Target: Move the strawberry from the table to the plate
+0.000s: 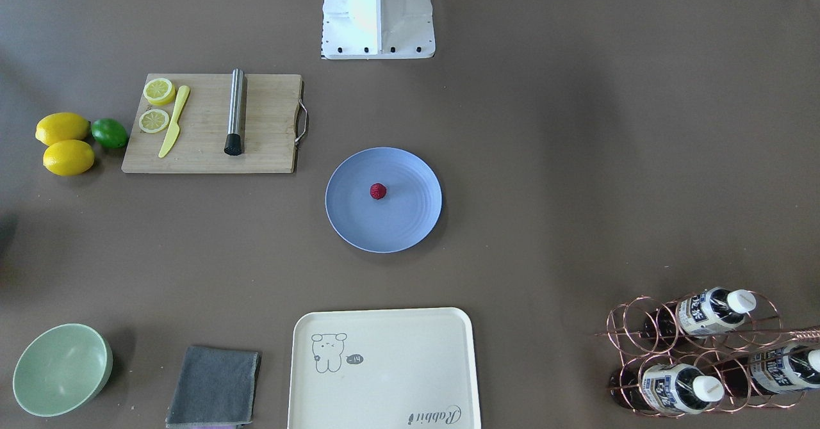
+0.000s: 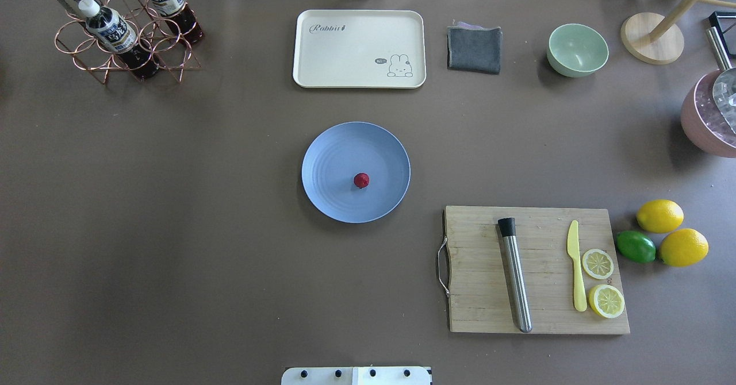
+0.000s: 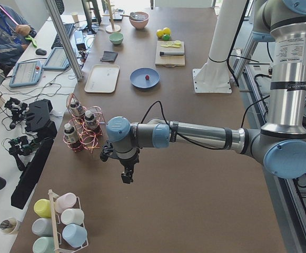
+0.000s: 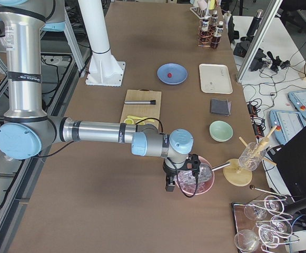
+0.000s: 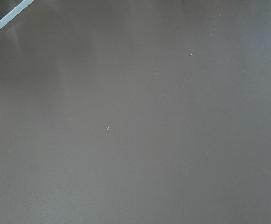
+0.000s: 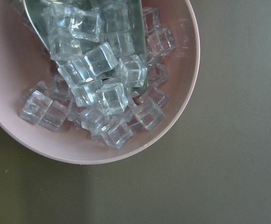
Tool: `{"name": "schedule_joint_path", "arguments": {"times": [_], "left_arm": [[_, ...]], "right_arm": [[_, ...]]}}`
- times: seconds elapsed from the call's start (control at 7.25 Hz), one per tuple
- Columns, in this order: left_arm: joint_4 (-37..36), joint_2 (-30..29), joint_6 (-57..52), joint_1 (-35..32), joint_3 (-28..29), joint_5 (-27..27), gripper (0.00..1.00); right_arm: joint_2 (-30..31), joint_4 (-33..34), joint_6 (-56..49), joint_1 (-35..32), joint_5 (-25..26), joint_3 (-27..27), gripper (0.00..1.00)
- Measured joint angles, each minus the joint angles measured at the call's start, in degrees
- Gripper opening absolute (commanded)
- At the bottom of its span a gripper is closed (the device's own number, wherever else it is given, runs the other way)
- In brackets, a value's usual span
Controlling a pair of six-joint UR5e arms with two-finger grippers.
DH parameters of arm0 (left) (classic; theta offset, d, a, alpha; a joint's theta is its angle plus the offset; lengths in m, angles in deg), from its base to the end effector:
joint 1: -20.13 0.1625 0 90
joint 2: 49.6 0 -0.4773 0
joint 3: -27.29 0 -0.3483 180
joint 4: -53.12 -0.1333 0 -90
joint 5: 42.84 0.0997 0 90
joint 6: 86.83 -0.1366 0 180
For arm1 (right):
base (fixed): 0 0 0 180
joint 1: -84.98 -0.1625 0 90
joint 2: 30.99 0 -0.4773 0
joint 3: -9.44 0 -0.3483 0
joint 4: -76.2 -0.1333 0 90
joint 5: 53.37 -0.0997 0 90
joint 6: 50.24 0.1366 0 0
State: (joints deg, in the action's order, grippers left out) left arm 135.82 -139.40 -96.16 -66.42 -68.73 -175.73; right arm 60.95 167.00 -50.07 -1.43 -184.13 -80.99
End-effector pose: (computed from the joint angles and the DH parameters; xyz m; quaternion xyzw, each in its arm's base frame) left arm -0.0137 -0.4435 0.7071 0.0067 0.3657 0.0989 0.9254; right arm 0.0173 -0.4294 0.7561 -0.0303 -0.3474 -0.0210 0.9370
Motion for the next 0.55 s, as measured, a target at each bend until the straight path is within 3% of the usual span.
{"name": "schedule_joint_path", "arguments": {"times": [0.55], "left_arm": [[0.00,0.06,0.01,-0.24,-0.01,-0.09,0.99]], "right_arm": [[-0.10,-0.01,0.00,0.44,0.04,-0.24,1.00]]}}
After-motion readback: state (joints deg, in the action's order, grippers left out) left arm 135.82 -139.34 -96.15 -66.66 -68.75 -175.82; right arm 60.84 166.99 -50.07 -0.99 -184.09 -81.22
